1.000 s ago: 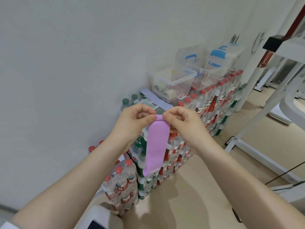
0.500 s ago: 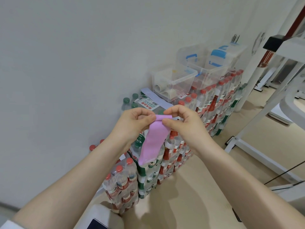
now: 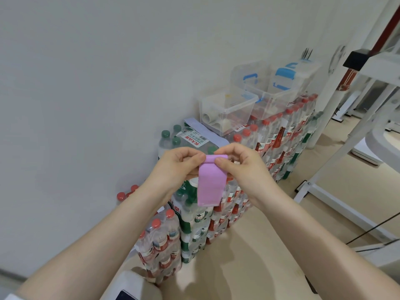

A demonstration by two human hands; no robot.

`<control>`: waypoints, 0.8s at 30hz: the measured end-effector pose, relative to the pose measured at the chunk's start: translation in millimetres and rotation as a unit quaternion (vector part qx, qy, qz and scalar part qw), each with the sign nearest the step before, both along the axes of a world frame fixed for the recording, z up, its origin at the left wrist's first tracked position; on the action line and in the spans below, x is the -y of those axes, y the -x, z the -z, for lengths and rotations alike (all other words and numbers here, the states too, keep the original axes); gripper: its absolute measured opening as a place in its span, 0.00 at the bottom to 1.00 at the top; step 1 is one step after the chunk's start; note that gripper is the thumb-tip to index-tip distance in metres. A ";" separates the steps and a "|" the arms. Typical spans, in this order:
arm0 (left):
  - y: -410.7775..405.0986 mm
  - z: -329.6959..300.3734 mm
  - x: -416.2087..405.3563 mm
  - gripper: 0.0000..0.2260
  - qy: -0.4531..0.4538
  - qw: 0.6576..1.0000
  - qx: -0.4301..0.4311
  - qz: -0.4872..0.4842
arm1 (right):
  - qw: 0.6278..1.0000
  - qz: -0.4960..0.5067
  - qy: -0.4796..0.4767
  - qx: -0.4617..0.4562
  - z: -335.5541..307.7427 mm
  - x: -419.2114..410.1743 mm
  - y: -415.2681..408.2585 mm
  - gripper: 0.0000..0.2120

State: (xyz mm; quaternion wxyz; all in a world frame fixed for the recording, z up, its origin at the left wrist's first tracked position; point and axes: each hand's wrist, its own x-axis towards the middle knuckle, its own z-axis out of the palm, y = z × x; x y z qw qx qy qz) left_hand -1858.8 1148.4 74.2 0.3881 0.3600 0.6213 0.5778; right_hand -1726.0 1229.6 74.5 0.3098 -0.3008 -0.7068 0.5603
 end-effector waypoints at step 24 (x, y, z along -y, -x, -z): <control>5.3 4.4 -2.2 0.07 -0.027 0.999 -0.041 -0.004 | 0.997 -0.040 0.069 0.023 3.3 -2.3 5.8 0.02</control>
